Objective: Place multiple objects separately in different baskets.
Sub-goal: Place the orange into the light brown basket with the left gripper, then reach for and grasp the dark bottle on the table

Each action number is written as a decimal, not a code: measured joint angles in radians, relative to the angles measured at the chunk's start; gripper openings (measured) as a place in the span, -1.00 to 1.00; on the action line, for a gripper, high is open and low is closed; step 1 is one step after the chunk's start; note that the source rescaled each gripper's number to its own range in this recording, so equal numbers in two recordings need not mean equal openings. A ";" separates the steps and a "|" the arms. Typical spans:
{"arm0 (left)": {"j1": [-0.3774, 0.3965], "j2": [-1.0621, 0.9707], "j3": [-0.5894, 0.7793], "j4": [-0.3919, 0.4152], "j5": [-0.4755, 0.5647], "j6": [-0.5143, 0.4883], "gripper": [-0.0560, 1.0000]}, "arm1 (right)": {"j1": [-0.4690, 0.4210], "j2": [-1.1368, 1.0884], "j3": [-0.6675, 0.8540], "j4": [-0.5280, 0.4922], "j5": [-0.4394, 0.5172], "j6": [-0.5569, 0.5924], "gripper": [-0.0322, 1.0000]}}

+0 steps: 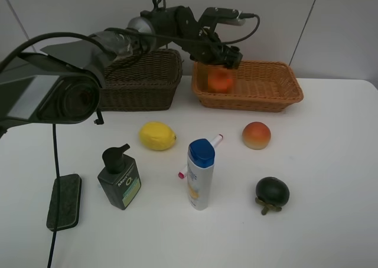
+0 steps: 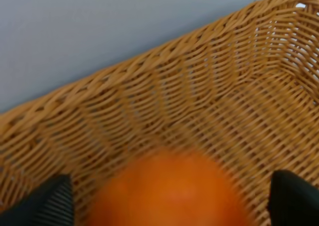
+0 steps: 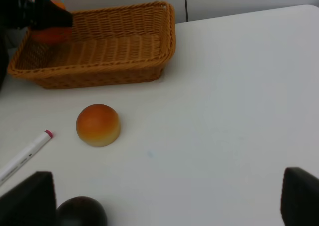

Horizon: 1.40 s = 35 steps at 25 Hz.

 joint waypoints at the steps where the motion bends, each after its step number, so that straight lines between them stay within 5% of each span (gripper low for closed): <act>1: 0.000 0.000 -0.002 0.004 0.000 0.001 0.94 | 0.000 0.000 0.000 0.000 0.000 0.000 0.99; 7: 0.000 -0.073 -0.012 0.015 0.160 -0.010 1.00 | 0.000 0.000 0.000 0.000 0.000 0.000 0.99; 13: 0.000 -0.252 -0.016 0.030 0.632 -0.131 1.00 | 0.000 0.000 0.000 0.000 0.000 0.000 0.99; 19: -0.001 -0.410 0.103 0.068 0.678 -0.222 1.00 | 0.000 0.000 0.000 0.000 0.000 0.000 0.99; 35: -0.001 -1.200 1.214 0.109 0.674 -0.194 1.00 | 0.000 0.000 0.000 0.000 0.000 0.000 0.99</act>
